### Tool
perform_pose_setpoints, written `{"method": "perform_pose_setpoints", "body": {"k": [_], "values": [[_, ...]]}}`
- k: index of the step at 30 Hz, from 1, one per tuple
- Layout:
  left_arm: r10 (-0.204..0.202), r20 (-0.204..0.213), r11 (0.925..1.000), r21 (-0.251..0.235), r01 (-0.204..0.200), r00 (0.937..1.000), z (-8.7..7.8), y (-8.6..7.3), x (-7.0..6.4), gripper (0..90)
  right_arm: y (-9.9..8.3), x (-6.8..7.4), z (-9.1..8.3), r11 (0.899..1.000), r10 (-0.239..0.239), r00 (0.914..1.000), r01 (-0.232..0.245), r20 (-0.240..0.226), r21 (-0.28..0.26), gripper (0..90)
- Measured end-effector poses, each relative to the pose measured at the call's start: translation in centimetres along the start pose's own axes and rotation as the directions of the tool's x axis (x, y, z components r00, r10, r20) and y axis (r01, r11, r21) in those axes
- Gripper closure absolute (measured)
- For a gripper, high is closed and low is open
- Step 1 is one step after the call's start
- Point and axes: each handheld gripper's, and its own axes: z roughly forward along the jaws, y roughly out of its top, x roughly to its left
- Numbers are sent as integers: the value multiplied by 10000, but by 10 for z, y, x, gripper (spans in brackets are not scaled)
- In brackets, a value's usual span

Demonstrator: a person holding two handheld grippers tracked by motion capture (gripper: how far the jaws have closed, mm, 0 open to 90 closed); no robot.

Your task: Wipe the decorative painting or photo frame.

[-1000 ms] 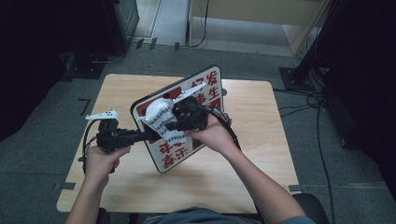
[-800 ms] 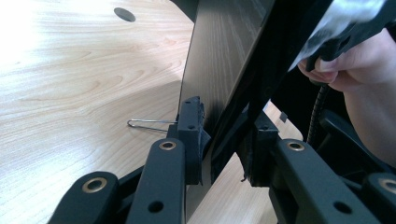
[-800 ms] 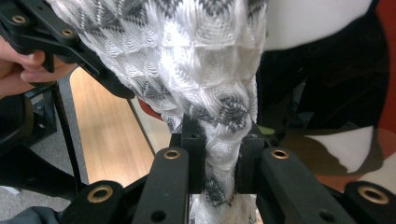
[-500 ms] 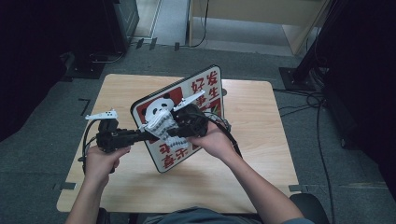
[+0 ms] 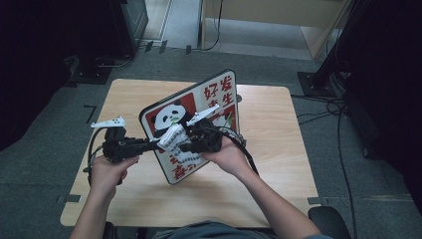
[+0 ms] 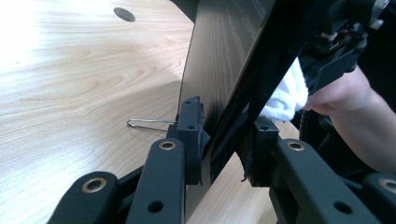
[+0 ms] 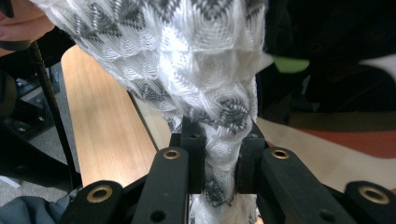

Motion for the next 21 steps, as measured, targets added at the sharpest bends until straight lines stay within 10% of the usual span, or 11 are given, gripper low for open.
{"method": "perform_pose_setpoints", "body": {"k": [21], "values": [[-21,2,10000,-46,21,10000,0,0,0,730,-34,-4,23,9995,258,9995,-255,-154,186,792]]}}
